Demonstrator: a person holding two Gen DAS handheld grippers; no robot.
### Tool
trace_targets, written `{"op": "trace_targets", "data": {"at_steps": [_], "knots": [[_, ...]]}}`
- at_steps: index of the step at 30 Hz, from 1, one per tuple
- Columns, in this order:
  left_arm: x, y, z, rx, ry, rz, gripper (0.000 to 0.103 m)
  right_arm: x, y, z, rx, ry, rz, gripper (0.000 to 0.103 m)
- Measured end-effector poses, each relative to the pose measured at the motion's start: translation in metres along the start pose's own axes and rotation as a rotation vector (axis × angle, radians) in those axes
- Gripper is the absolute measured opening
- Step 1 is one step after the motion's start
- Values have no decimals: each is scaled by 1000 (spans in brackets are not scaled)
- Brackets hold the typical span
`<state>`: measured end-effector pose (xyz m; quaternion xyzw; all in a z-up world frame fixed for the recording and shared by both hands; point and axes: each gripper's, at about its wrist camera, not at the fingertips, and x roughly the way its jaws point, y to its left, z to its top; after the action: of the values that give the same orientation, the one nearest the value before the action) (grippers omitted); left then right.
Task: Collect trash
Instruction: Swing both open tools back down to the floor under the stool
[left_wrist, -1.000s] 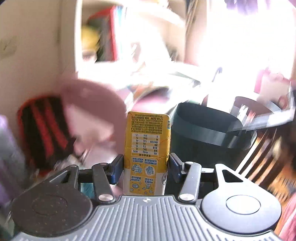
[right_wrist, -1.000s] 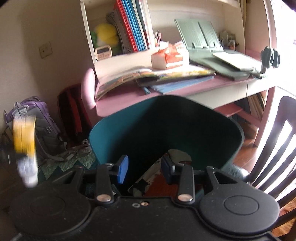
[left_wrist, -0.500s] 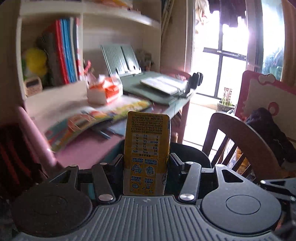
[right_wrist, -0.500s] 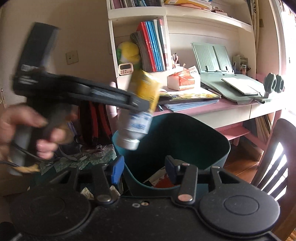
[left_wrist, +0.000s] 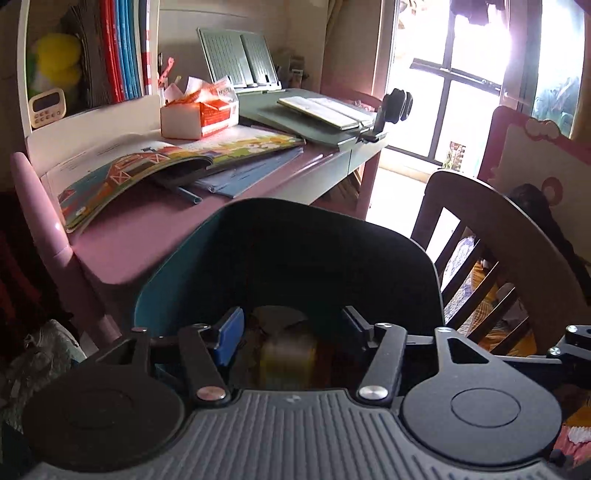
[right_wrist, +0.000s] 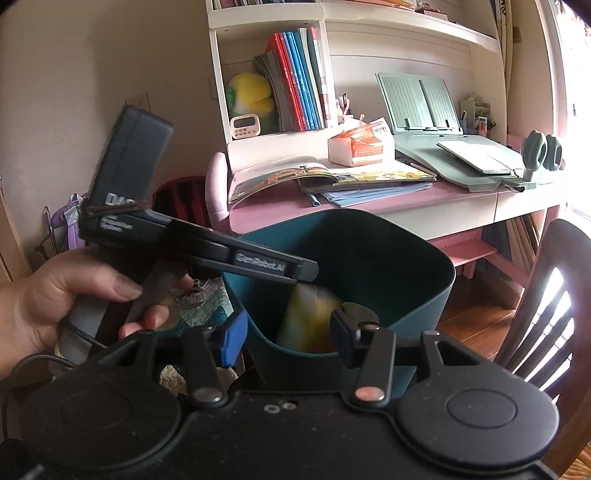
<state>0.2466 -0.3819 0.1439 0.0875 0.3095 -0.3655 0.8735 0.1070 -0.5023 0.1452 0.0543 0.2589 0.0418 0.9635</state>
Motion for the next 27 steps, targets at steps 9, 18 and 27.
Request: {"op": "trace_targets", "data": {"at_steps": [9,18,27], "knots": [[-71,38,-28,-4,-55,53,62,1,39,4,-37,8,68,50],[-145,114,-93,-85,-61,182,62,44,120,1,-92,74,200,50],[-207,195,-171,-200,-47,317,62,100,227,-21,-169,187,352,51]]}}
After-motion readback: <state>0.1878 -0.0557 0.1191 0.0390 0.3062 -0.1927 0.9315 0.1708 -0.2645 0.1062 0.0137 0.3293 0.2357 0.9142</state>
